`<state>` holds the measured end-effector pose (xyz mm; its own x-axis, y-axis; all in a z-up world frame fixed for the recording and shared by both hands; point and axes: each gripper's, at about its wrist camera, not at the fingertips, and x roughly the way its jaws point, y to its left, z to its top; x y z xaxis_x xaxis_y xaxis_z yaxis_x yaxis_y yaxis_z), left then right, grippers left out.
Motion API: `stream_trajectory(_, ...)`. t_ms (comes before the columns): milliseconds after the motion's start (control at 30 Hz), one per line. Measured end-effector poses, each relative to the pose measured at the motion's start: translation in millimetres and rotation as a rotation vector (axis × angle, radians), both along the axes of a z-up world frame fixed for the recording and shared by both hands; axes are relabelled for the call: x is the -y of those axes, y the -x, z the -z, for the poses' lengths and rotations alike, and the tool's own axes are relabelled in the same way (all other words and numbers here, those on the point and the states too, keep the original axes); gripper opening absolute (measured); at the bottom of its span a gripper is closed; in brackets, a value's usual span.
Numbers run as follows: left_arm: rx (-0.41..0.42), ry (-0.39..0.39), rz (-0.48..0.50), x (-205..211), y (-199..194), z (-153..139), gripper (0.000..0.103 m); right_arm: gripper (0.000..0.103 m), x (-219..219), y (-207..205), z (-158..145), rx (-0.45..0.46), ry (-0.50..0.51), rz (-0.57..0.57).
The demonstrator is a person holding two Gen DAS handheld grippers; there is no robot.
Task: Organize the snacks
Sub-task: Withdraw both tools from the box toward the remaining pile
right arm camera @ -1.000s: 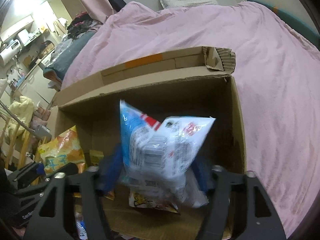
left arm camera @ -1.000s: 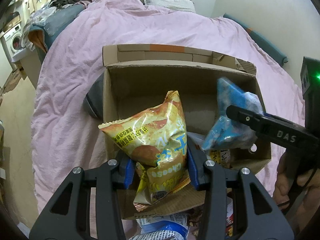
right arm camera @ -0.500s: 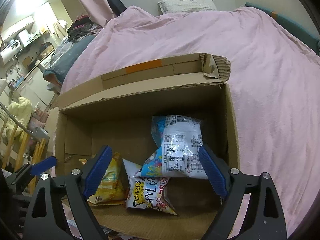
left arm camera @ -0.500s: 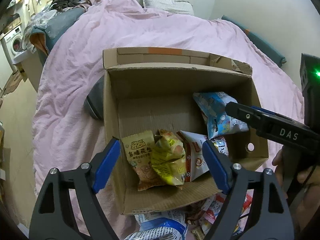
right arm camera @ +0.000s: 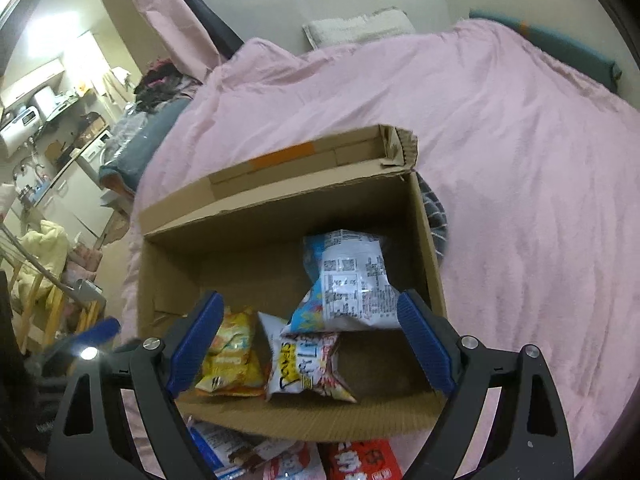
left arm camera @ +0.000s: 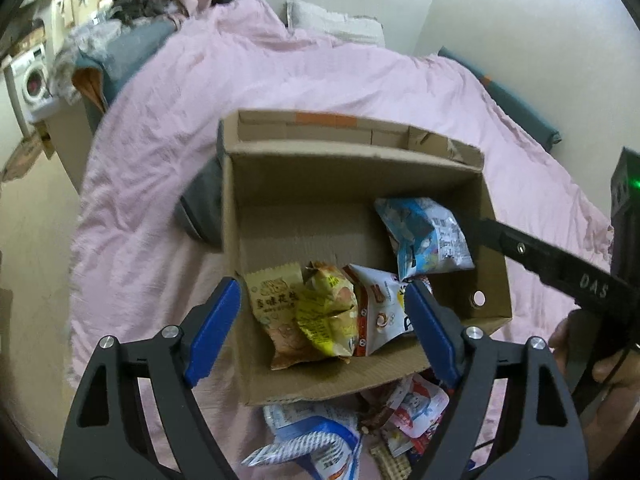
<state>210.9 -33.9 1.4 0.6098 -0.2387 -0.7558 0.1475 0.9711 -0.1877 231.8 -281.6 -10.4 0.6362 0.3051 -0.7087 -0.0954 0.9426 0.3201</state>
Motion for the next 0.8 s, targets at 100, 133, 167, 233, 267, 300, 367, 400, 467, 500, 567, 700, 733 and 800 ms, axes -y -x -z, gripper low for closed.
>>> stream_trajectory(100,0.039,-0.045,0.035,0,15,-10,0.082,0.091,5,21,-2,0.005,-0.031,0.017)
stream_trajectory(133,0.046,-0.056,0.035,0,19,-11,0.082,0.092,7,28,-2,0.001,-0.046,0.023)
stream_trajectory(167,0.054,-0.064,0.028,-4,25,-14,0.082,0.095,9,34,-2,-0.003,-0.055,0.026)
stream_trajectory(233,0.053,-0.046,0.008,-12,35,-16,0.084,0.102,13,46,-1,-0.017,-0.064,0.025)
stream_trajectory(267,0.048,-0.034,-0.008,-18,40,-16,0.087,0.102,14,51,1,-0.031,-0.066,0.016)
stream_trajectory(300,0.046,-0.022,-0.025,-24,46,-17,0.089,0.102,15,56,3,-0.045,-0.066,0.007)
stream_trajectory(367,0.050,-0.016,-0.049,-33,55,-18,0.091,0.102,18,68,7,-0.063,-0.069,0.012)
stream_trajectory(400,0.056,-0.025,-0.062,-37,62,-19,0.091,0.102,19,72,7,-0.070,-0.075,0.012)
stream_trajectory(467,0.064,-0.036,-0.078,-42,71,-19,0.091,0.102,21,81,8,-0.070,-0.075,0.016)
stream_trajectory(500,0.066,-0.033,-0.085,-44,76,-19,0.091,0.102,22,86,8,-0.070,-0.068,0.019)
stream_trajectory(567,0.061,-0.012,-0.092,-51,85,-18,0.091,0.102,23,95,8,-0.073,-0.060,0.025)
stream_trajectory(700,0.056,-0.015,-0.113,-60,99,-14,0.091,0.102,28,106,10,-0.084,-0.076,0.040)
stream_trajectory(733,0.057,-0.020,-0.122,-63,101,-14,0.091,0.102,30,107,11,-0.084,-0.082,0.043)
stream_trajectory(800,0.052,-0.016,-0.150,-69,105,-11,0.091,0.102,34,110,12,-0.091,-0.096,0.056)
